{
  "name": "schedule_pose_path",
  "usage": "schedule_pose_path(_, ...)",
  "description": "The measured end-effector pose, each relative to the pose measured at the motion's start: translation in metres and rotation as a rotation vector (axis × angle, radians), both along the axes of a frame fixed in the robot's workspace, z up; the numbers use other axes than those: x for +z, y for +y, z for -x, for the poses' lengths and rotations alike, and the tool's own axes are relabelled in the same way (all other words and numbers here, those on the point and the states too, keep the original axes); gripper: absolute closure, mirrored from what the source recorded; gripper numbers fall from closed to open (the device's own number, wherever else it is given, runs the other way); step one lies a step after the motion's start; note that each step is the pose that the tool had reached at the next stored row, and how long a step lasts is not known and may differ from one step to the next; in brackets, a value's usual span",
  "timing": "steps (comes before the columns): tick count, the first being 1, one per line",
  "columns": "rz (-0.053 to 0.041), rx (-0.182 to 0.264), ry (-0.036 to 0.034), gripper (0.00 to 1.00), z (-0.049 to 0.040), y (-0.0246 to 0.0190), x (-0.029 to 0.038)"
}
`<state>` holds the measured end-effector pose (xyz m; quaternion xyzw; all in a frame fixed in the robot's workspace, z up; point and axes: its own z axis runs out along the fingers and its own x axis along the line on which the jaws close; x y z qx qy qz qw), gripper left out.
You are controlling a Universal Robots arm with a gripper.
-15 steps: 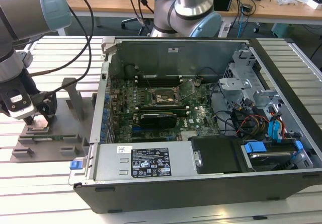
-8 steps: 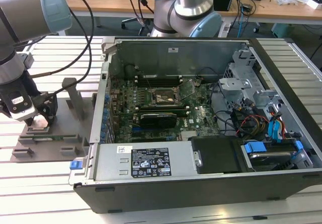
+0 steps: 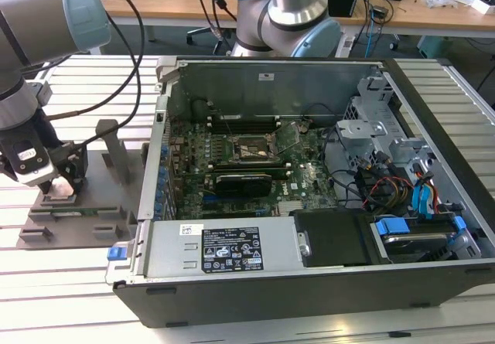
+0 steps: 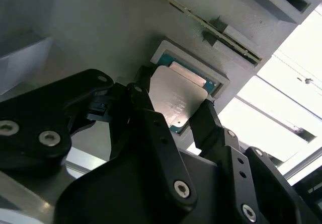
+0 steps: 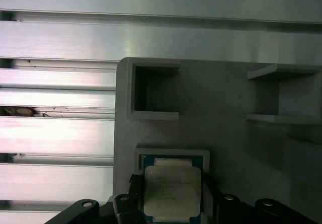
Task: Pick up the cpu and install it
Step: 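Pick up the cpu and move it towards the insertion slot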
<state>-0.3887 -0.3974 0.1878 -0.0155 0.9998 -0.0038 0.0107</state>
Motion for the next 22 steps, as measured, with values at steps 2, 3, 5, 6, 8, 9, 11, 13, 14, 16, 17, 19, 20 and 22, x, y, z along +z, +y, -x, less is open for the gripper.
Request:
schedule_pose_path(2, -0.0001, 0.000, -0.0004, 0.45, 0.0000, 0.0000, -0.0001)
schedule_pose_path(3, -0.0002, 0.000, -0.0005, 0.45, -0.0001, 0.0000, -0.0002)
schedule_pose_path(5, -0.0003, 0.000, -0.0006, 0.45, -0.0001, 0.0000, -0.0003)
schedule_pose_path(6, -0.0003, 0.000, -0.0006, 0.45, -0.0001, 0.0000, -0.0003)
schedule_pose_path(8, -0.0003, 0.000, -0.0006, 0.45, -0.0001, 0.0000, -0.0003)
schedule_pose_path(9, -0.0003, 0.000, -0.0006, 0.45, -0.0002, -0.0001, -0.0003)
schedule_pose_path(11, -0.0001, 0.000, -0.0010, 0.45, -0.0002, -0.0001, 0.0017)
schedule_pose_path(13, 0.0000, 0.001, -0.0020, 0.45, -0.0005, -0.0001, 0.0091)
schedule_pose_path(14, 0.0001, 0.000, -0.0011, 0.45, -0.0003, -0.0001, 0.0113)
schedule_pose_path(16, 0.0002, 0.000, -0.0007, 0.45, -0.0002, 0.0000, 0.0173)
schedule_pose_path(17, 0.0002, 0.000, -0.0006, 0.45, -0.0002, 0.0001, 0.0210)
schedule_pose_path(19, 0.0002, 0.000, -0.0007, 0.45, -0.0002, 0.0001, 0.0234)
schedule_pose_path(20, 0.0002, 0.000, -0.0007, 0.45, -0.0002, 0.0001, 0.0249)
schedule_pose_path(22, 0.0002, 0.000, -0.0007, 0.45, -0.0002, 0.0001, 0.0276)
